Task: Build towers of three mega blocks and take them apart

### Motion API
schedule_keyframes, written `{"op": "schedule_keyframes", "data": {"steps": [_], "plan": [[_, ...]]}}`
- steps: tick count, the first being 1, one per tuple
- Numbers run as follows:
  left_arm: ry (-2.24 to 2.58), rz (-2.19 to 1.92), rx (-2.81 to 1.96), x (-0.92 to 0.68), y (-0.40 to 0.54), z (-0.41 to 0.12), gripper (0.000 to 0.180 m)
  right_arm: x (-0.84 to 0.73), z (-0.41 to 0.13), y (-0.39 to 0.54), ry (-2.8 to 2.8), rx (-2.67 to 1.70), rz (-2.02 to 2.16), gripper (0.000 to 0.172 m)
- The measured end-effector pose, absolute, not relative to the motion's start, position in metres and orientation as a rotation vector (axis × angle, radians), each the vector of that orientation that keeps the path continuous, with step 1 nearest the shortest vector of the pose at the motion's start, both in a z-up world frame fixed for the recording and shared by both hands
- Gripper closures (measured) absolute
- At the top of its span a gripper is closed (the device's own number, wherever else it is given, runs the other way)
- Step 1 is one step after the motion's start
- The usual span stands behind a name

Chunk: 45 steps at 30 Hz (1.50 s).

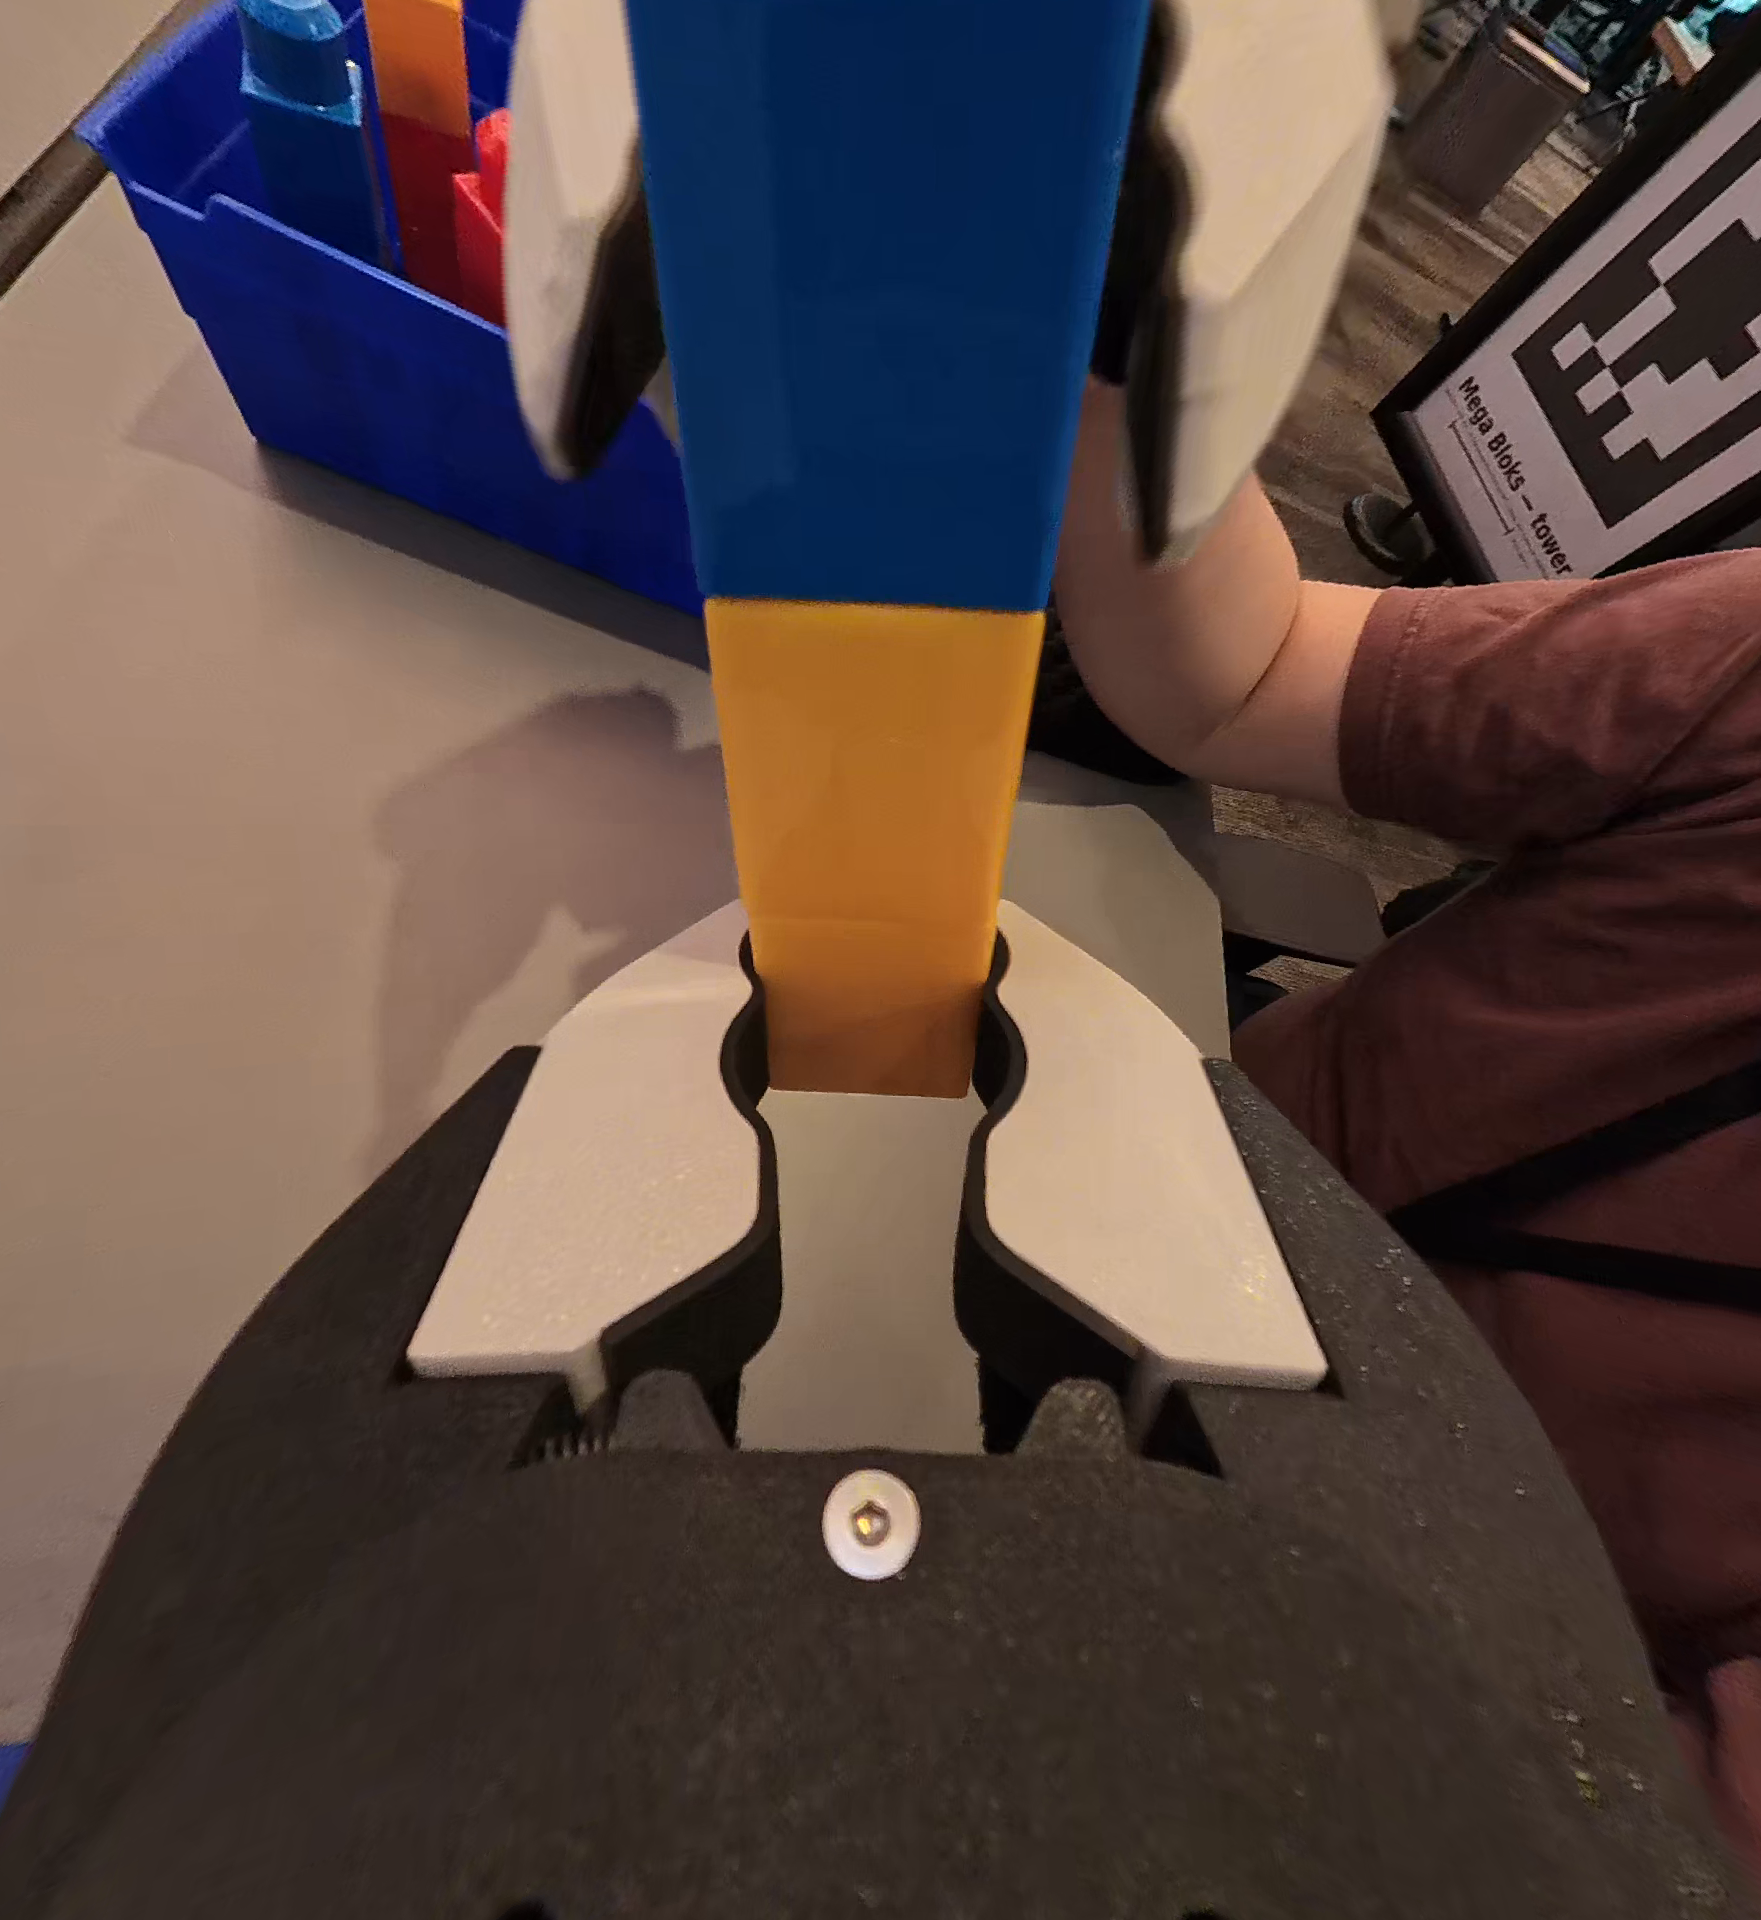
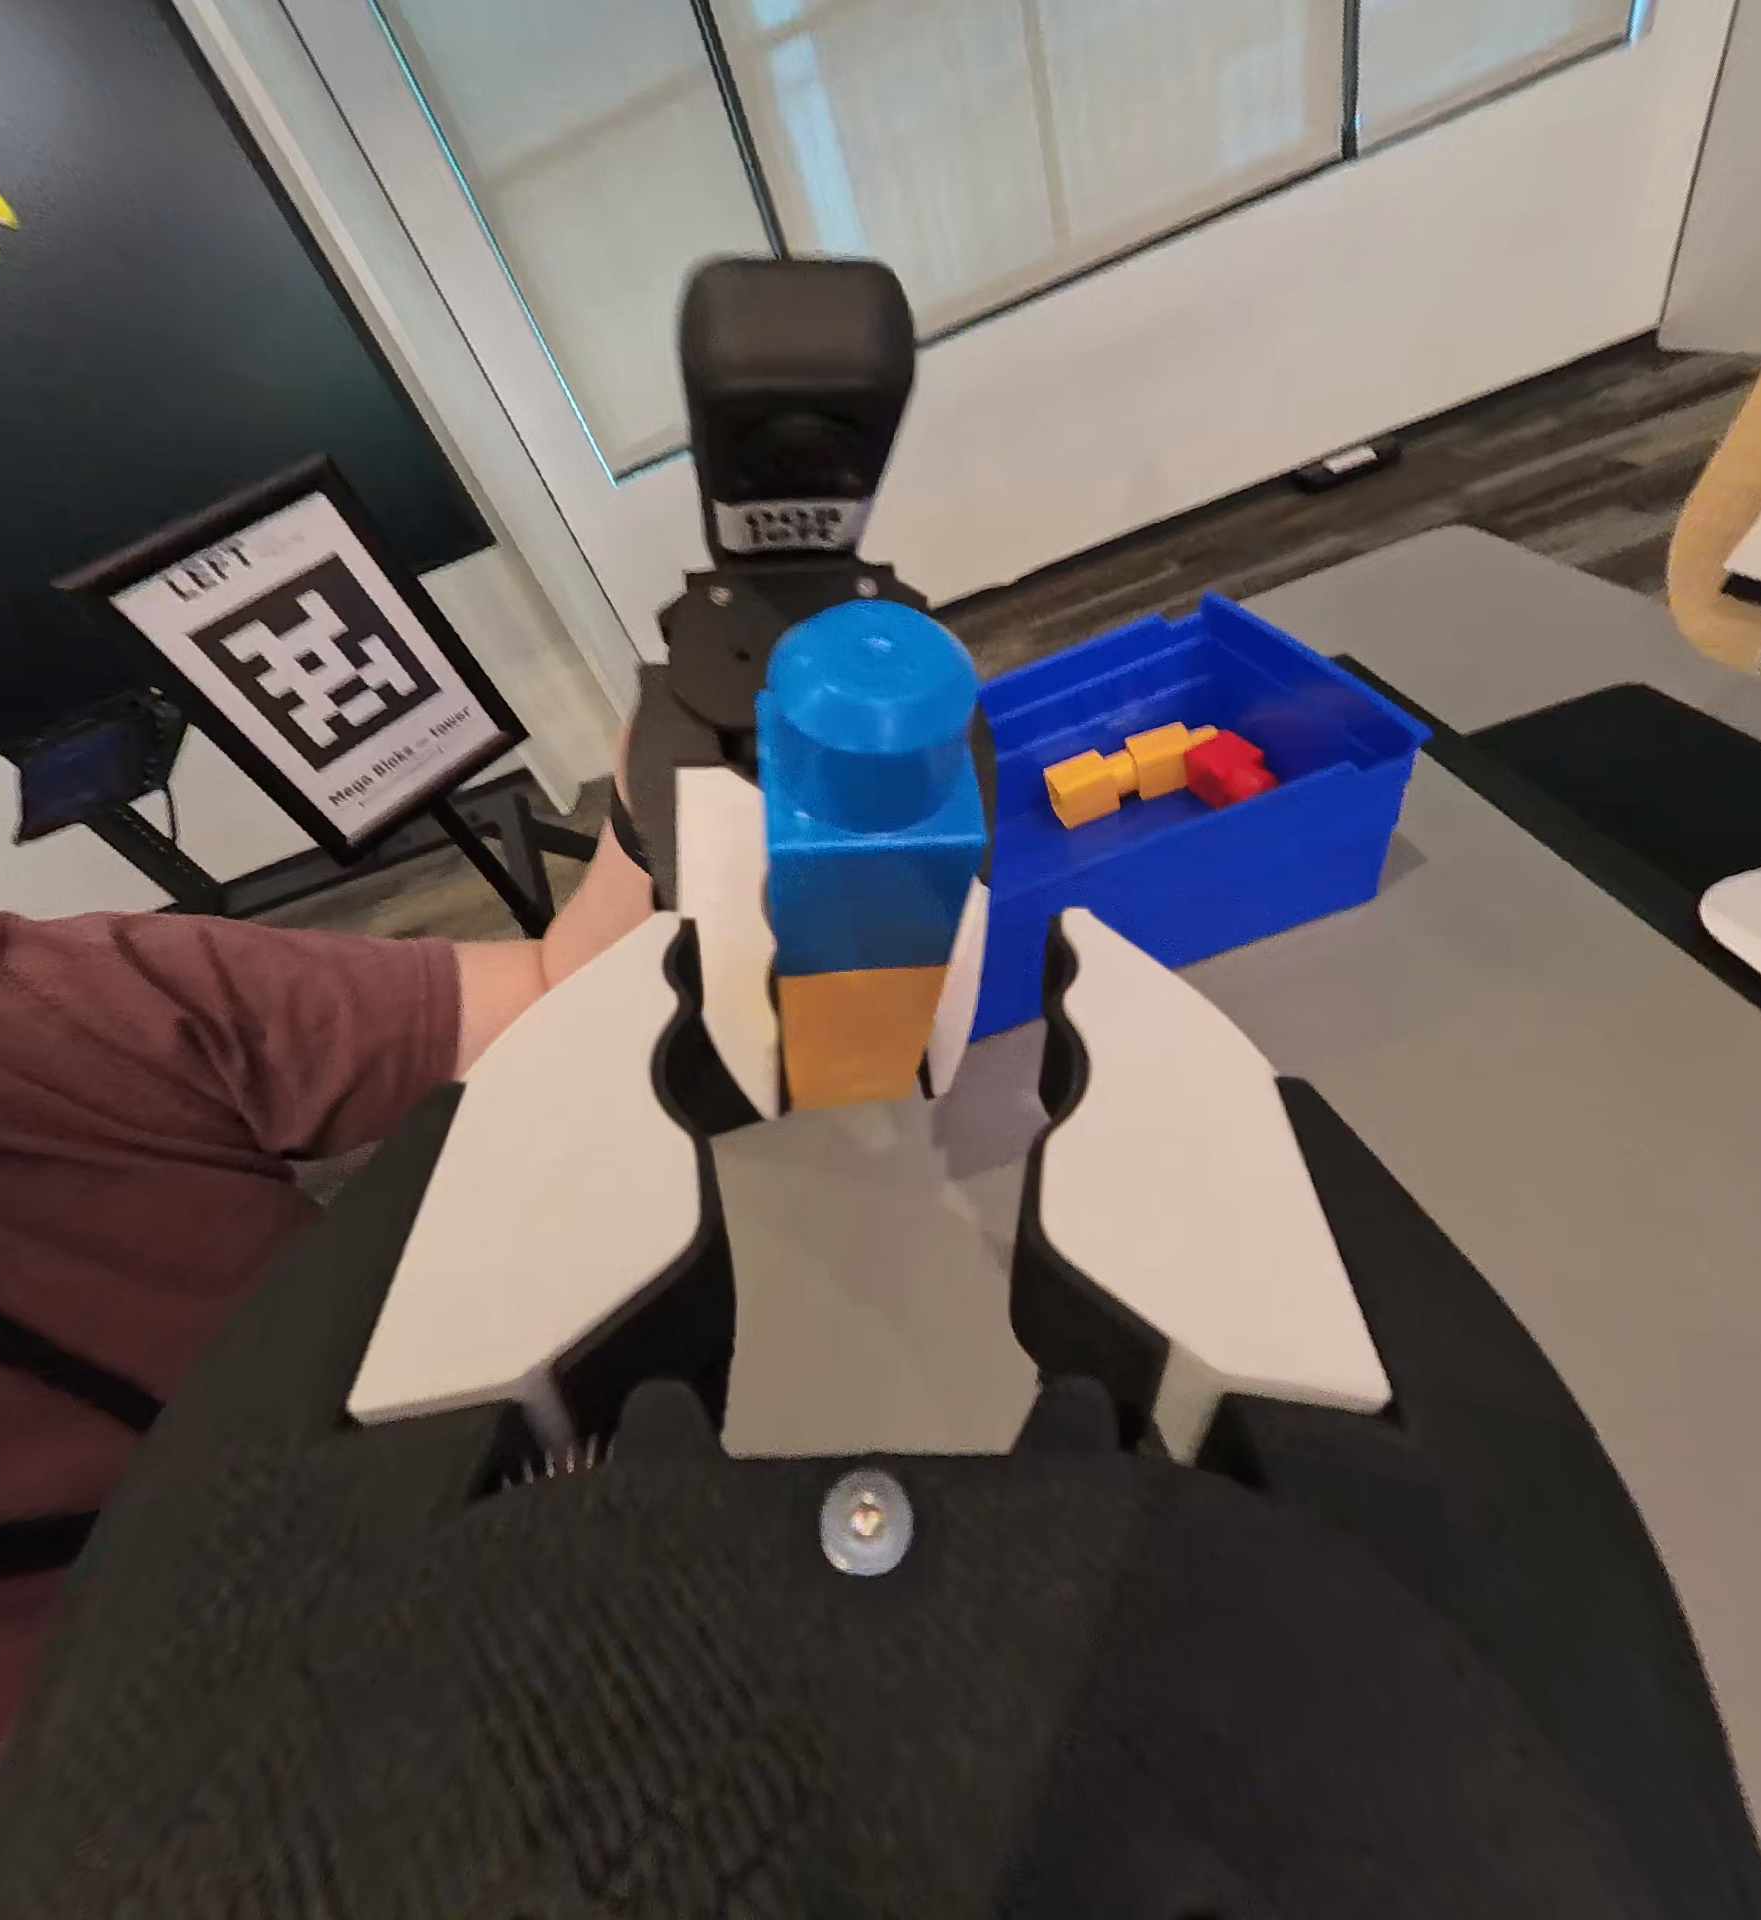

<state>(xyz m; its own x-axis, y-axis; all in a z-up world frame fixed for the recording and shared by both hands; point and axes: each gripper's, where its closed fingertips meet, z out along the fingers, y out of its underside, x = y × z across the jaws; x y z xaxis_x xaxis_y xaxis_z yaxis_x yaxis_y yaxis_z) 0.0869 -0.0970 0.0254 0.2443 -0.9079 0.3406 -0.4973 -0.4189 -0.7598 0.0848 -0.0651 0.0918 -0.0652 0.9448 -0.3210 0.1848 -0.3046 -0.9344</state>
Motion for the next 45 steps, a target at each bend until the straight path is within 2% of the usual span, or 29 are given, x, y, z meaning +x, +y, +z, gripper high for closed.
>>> {"op": "schedule_keyframes", "data": {"steps": [1, 2, 3, 4, 7, 10, 13, 17, 19, 29, 32, 37, 45], "plan": [[1.286, -1.064, -2.012, 0.088, -0.098, 0.026, 0.145, 0.083, 0.09, -0.067, -1.272, -1.523, 1.423, 0.111], [1.294, -1.052, -2.013, 0.088, -0.099, 0.024, 0.144, 0.082, 0.09, -0.071, -1.301, -1.496, 1.43, 0.133], [1.3, -1.038, -2.006, 0.089, -0.099, 0.024, 0.145, 0.082, 0.092, -0.073, -1.315, -1.48, 1.432, 0.136], [1.298, -1.028, -1.991, 0.09, -0.099, 0.025, 0.143, 0.082, 0.094, -0.073, -1.318, -1.475, 1.42, 0.136], [1.256, -1.065, -1.915, 0.096, -0.098, 0.039, 0.119, 0.096, 0.105, -0.068, -1.286, -1.466, 1.335, 0.136], [1.248, -1.057, -1.877, 0.093, -0.1, 0.048, 0.107, 0.144, 0.13, -0.063, -1.235, -1.456, 1.177, 0.136], [1.256, -1.034, -1.859, 0.087, -0.104, 0.055, 0.104, 0.219, 0.154, -0.05, -1.041, -1.504, 0.9, 0.136], [1.257, -1.033, -1.84, 0.082, -0.108, 0.063, 0.106, 0.295, 0.152, -0.045, -0.838, -1.624, 0.693, 0.136], [1.244, -1.02, -1.841, 0.08, -0.107, 0.065, 0.107, 0.311, 0.134, -0.049, -0.795, -1.682, 0.689, 0.136], [1.048, -0.853, -1.823, 0.045, -0.092, 0.094, 0.11, 0.342, -0.033, -0.034, -0.436, -1.938, 0.491, 0.136], [0.936, -0.781, -1.819, 0.021, -0.085, 0.107, 0.11, 0.346, -0.05, -0.031, -0.409, -1.958, 0.387, 0.136], [0.864, -0.806, -1.779, -0.001, -0.09, 0.123, 0.113, 0.4, -0.048, -0.032, -0.271, -1.978, 0.148, 0.136], [0.848, -0.748, -1.806, -0.021, -0.092, 0.122, 0.113, 0.428, -0.068, -0.025, -0.189, -2.056, 0.04, 0.136]]}}
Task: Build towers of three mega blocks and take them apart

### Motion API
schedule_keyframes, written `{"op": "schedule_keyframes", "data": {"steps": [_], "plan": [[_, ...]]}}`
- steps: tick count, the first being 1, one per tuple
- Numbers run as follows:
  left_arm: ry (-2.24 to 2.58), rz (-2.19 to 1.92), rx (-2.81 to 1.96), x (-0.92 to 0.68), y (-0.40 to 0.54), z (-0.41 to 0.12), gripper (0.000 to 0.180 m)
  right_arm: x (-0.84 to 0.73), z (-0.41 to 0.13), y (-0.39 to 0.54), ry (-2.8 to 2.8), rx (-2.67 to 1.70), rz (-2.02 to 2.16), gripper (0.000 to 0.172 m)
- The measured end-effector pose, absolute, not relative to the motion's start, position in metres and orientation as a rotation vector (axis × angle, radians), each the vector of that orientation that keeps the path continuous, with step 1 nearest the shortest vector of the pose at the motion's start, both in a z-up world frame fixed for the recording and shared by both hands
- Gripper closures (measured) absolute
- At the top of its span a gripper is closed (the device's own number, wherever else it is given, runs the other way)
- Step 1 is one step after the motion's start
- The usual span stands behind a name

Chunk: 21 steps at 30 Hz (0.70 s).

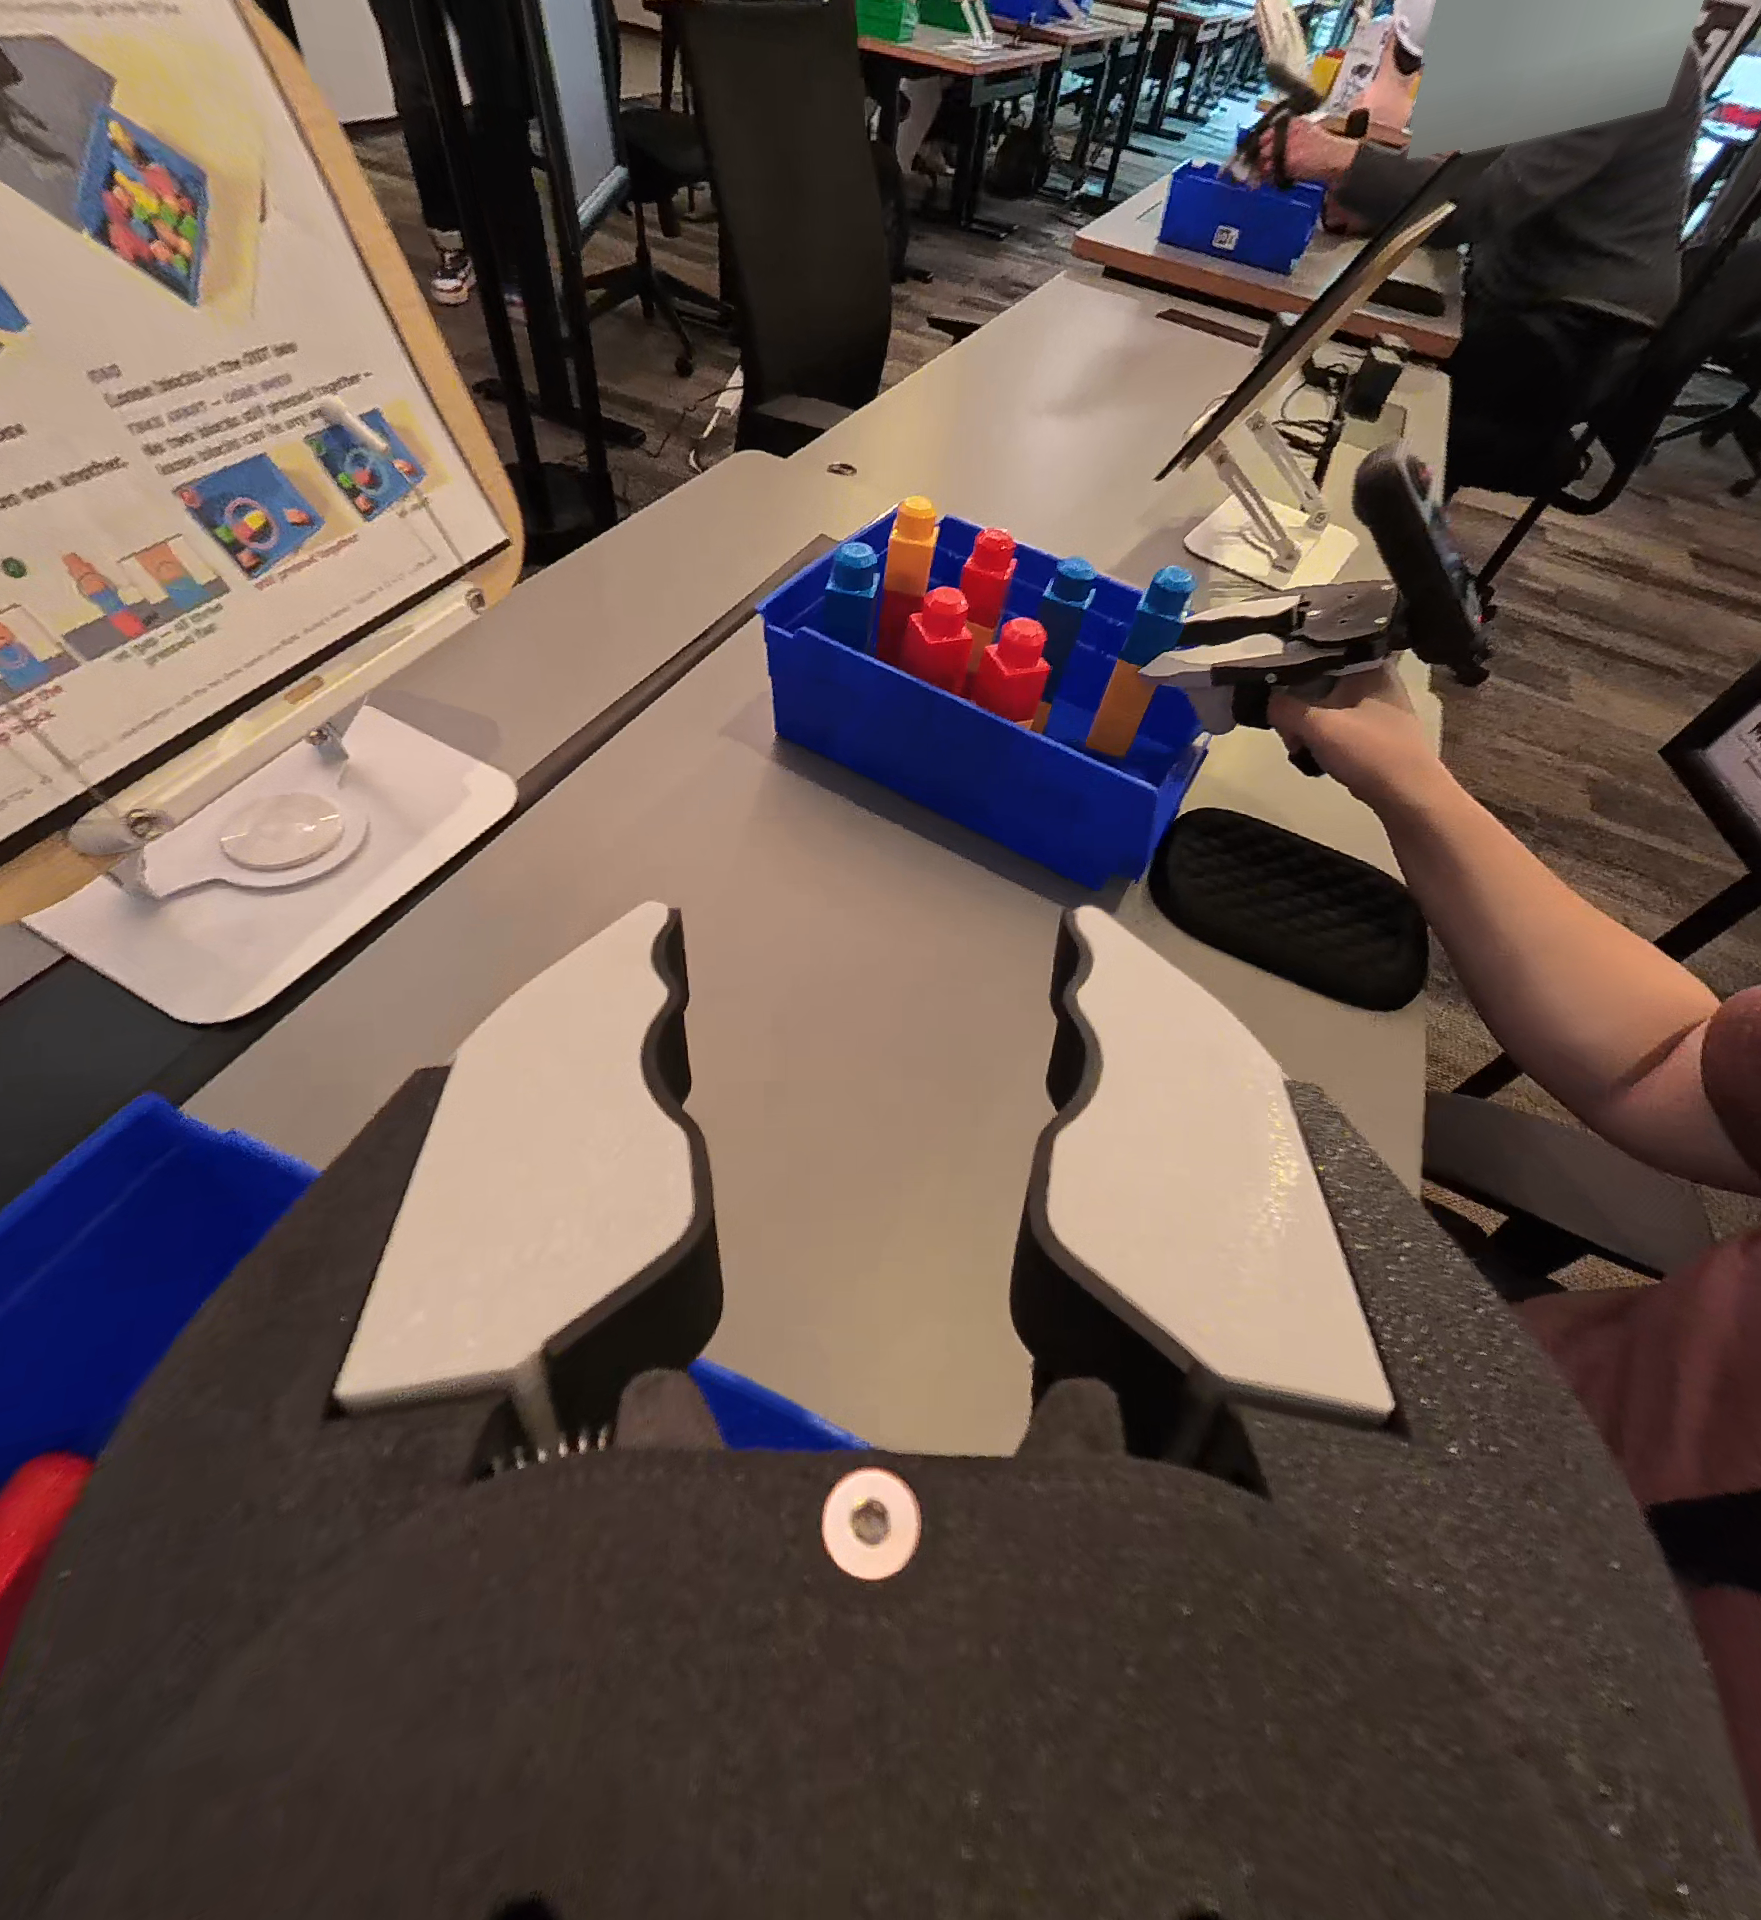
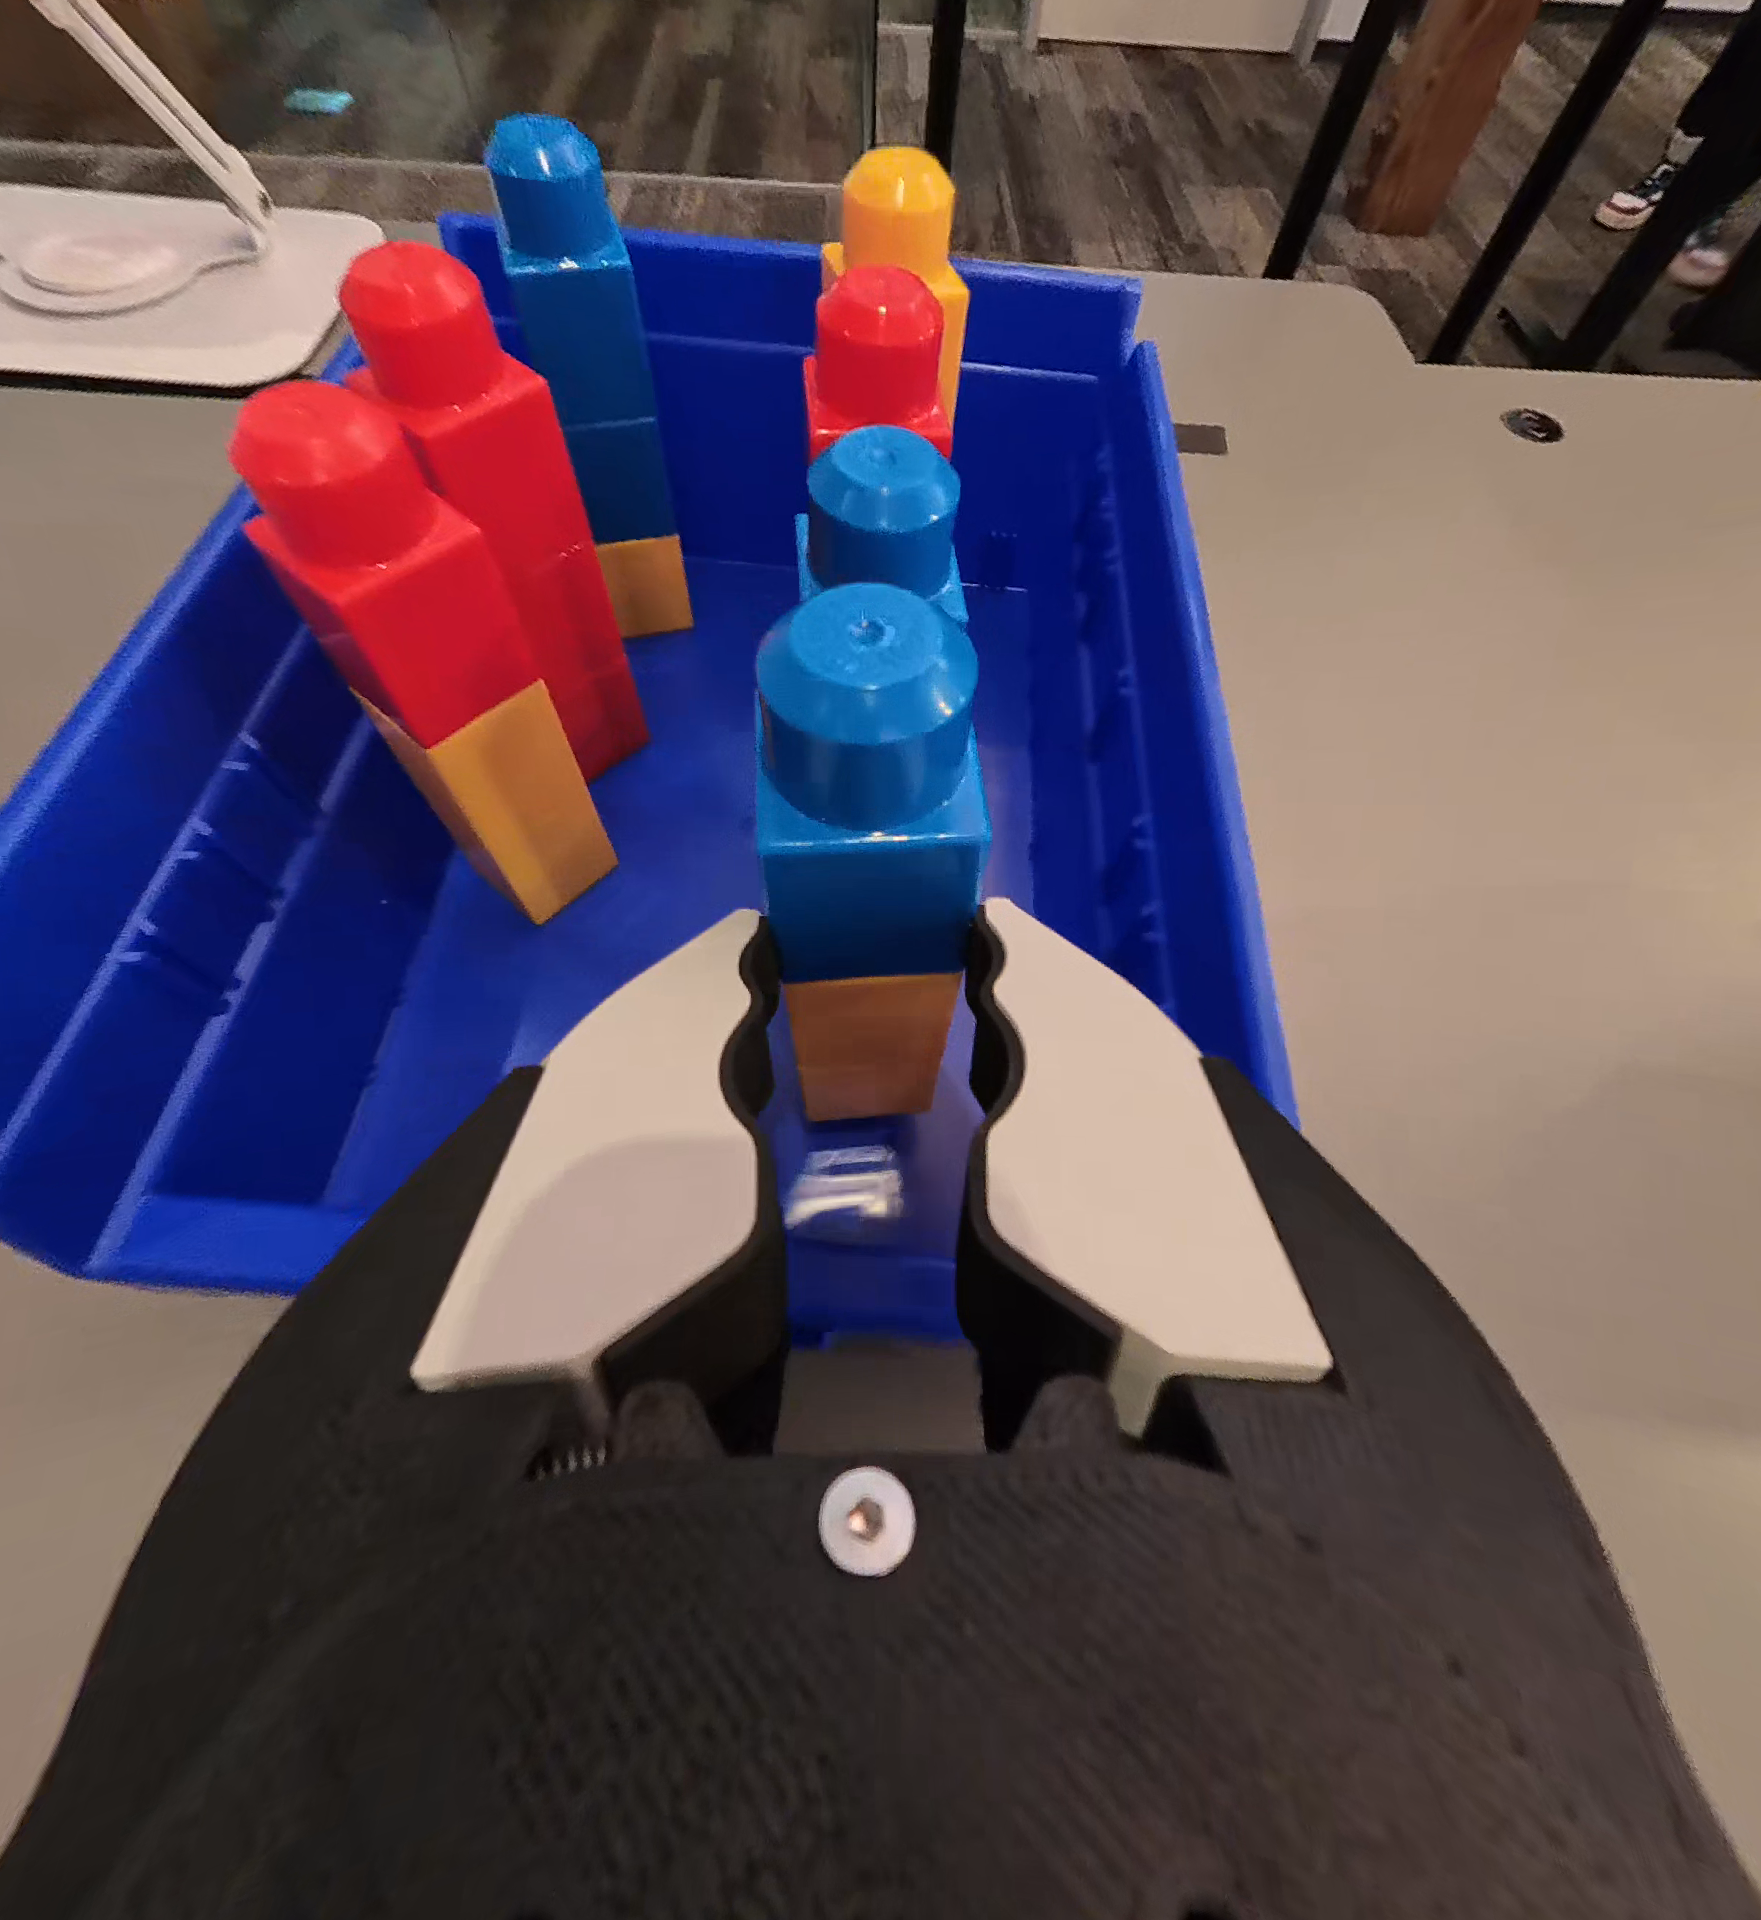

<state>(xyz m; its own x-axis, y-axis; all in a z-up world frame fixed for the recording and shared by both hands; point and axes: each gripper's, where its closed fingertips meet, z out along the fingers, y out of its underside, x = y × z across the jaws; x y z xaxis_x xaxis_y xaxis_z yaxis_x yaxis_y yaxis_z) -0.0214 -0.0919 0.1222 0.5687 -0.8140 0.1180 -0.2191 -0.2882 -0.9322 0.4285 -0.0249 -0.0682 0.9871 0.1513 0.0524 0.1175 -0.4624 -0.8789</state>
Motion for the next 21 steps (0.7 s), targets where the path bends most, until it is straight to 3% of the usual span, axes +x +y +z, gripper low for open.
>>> {"op": "schedule_keyframes", "data": {"steps": [10, 12, 15, 21], "plan": [[0.44, -0.377, -2.103, -0.13, -0.046, 0.081, 0.114, 0.424, -0.08, -0.022, -0.17, -2.077, 0.093, 0.134], [0.335, -0.297, -2.174, -0.159, -0.036, 0.065, 0.116, 0.422, -0.072, -0.025, -0.154, -2.035, 0.117, 0.118], [0.255, -0.206, -2.258, -0.188, -0.022, 0.041, 0.119, 0.421, -0.042, -0.036, -0.129, -1.913, 0.14, 0.107], [0.419, 0.053, -2.285, -0.215, 0.028, -0.008, 0.131, 0.4, 0.053, -0.06, -0.18, -1.645, 0.146, 0.109]]}}
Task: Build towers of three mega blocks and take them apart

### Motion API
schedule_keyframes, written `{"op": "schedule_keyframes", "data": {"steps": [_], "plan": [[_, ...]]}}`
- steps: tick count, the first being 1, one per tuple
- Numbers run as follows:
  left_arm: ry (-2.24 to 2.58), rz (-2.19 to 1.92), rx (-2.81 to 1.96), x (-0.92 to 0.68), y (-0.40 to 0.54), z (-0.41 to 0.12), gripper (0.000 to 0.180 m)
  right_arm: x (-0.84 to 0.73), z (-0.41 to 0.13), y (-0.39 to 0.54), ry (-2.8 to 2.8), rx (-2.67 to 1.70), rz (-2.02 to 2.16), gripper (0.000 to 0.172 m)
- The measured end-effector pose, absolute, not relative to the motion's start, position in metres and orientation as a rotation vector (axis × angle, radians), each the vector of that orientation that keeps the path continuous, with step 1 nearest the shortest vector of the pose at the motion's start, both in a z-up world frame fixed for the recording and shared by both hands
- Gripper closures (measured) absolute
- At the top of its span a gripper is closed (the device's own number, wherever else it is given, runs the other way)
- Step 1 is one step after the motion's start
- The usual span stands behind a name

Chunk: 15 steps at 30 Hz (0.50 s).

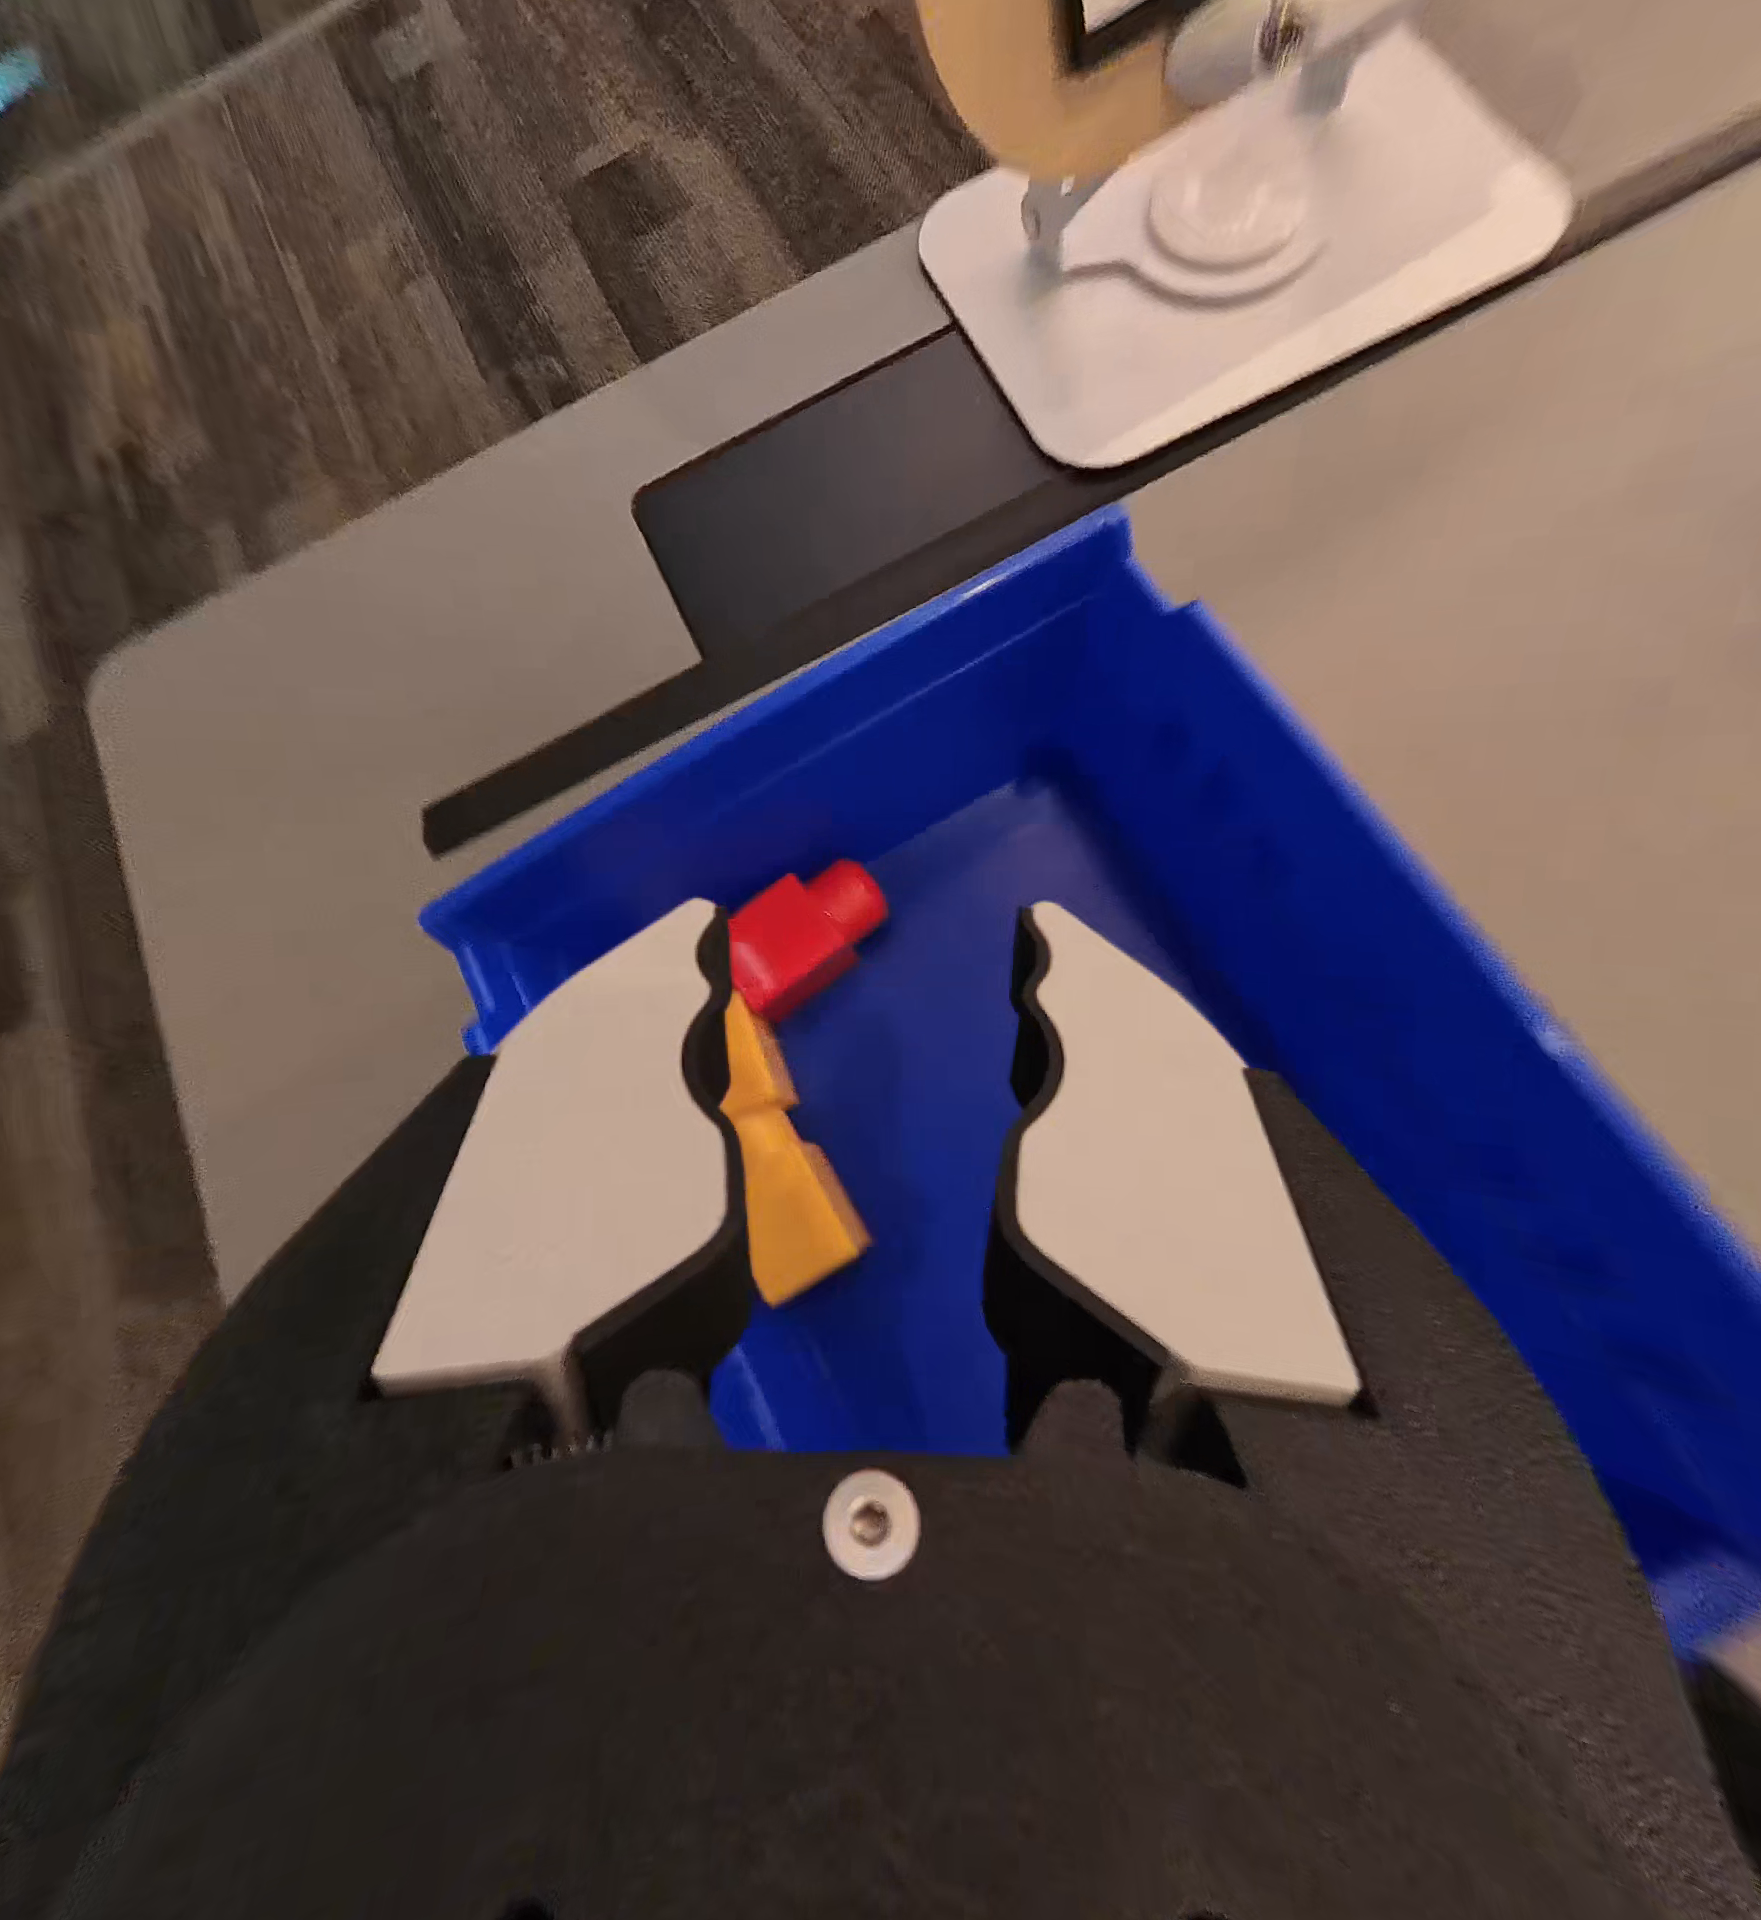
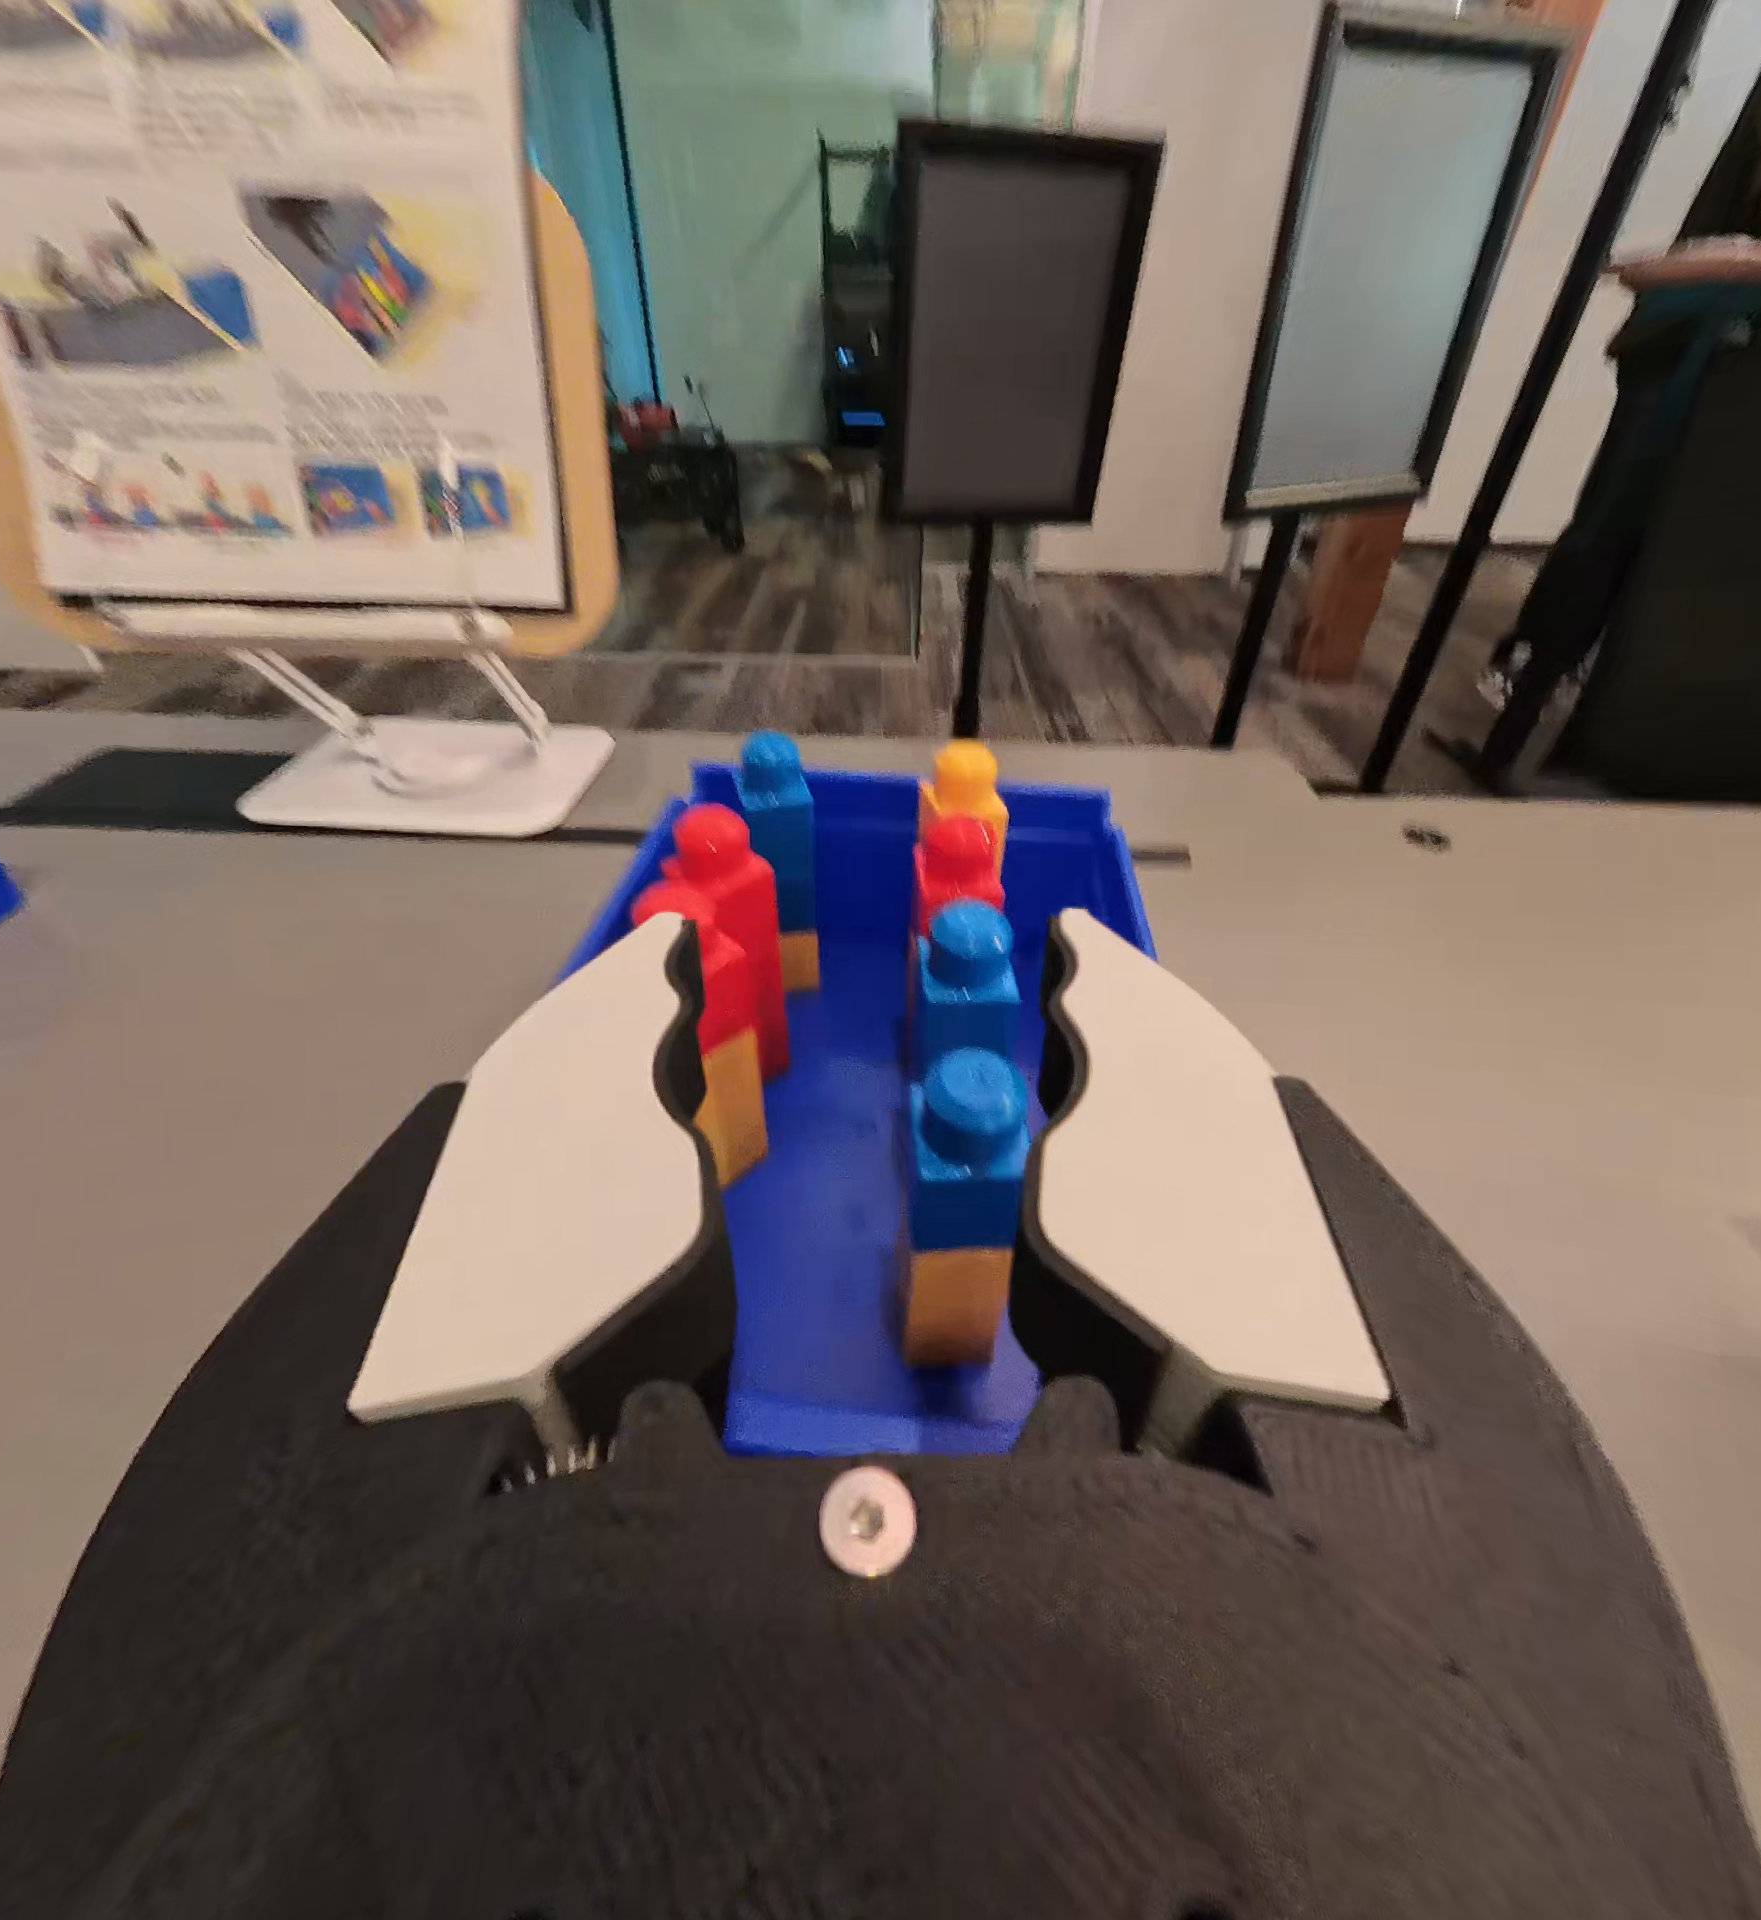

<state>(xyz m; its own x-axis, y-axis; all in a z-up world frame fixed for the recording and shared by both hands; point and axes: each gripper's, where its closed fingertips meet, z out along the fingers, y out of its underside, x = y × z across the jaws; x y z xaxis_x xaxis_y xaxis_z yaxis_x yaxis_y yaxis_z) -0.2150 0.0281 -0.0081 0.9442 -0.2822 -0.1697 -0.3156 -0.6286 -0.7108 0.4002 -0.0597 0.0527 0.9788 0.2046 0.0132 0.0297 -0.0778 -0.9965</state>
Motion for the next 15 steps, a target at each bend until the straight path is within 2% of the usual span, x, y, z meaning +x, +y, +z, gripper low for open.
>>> {"op": "schedule_keyframes", "data": {"steps": [2, 5, 8, 15], "plan": [[0.525, 0.167, -2.299, -0.221, 0.041, -0.032, 0.139, 0.382, 0.073, -0.063, -0.226, -1.613, 0.188, 0.11], [0.676, 0.32, -2.313, -0.229, 0.05, -0.063, 0.127, 0.35, 0.08, -0.064, -0.319, -1.621, 0.265, 0.11], [0.747, 0.339, -2.34, -0.227, 0.055, -0.083, 0.119, 0.327, 0.075, -0.064, -0.387, -1.627, 0.312, 0.11], [0.728, 0.417, -2.45, -0.236, 0.064, -0.119, 0.125, 0.301, 0.049, -0.06, -0.46, -1.694, 0.452, 0.109]]}}
